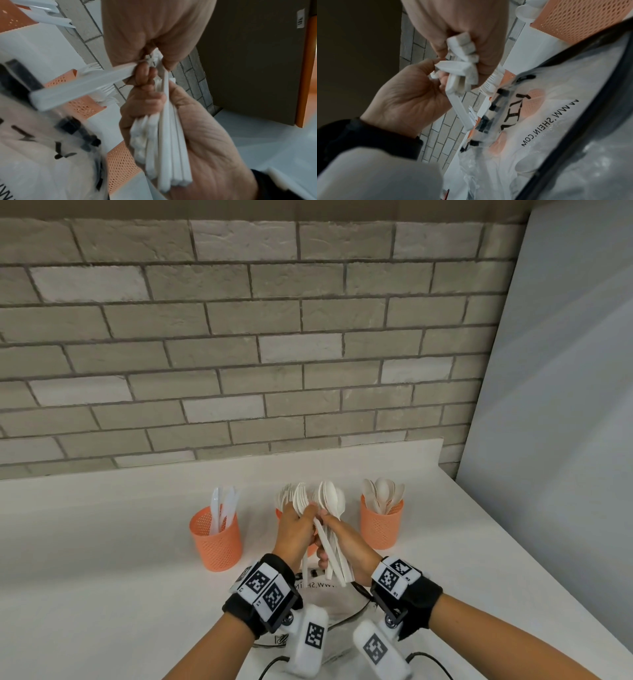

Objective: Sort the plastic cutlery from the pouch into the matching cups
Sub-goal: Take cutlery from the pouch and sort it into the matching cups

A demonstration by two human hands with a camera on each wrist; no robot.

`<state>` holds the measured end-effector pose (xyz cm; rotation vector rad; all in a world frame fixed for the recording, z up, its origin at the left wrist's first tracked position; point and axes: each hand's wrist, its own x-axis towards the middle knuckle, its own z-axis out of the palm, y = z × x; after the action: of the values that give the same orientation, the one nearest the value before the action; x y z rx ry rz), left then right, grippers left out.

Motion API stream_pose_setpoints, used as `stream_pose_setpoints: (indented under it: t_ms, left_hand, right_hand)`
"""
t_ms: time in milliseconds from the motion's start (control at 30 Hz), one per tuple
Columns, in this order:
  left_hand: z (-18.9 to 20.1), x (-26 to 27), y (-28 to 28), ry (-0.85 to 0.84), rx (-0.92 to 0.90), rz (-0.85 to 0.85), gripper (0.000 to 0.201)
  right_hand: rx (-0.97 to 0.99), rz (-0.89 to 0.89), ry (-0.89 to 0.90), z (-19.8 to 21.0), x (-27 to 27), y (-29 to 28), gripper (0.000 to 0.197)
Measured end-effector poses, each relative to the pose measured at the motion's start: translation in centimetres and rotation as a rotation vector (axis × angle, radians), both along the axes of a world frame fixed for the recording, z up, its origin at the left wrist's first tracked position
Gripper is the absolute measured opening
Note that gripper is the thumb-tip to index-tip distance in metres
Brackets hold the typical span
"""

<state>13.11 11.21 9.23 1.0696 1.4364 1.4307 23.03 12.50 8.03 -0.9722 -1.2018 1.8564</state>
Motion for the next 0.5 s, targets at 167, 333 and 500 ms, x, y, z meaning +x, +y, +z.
stream_pose_setpoints:
  t_ms: [167, 333, 500]
  left_hand:
    - [-0.3, 0.1, 0.0, 0.055, -0.038, 0.037, 0.038]
    - [1.3, -0.2, 0.1, -0.159, 0.046, 0.172, 0.032]
    - [1.6, -1.0, 0.7, -0.054, -0.013, 0.161, 0.025]
  right_hand:
    - [-0.060, 0.030, 0.001, -0.1, 0.2, 0.2, 0.039]
    - [-0.206, 0.128, 0.050, -0.4, 1.1, 0.5, 0.030]
    - [-0.230, 0.170, 0.041, -0.8, 1.6, 1.0, 0.028]
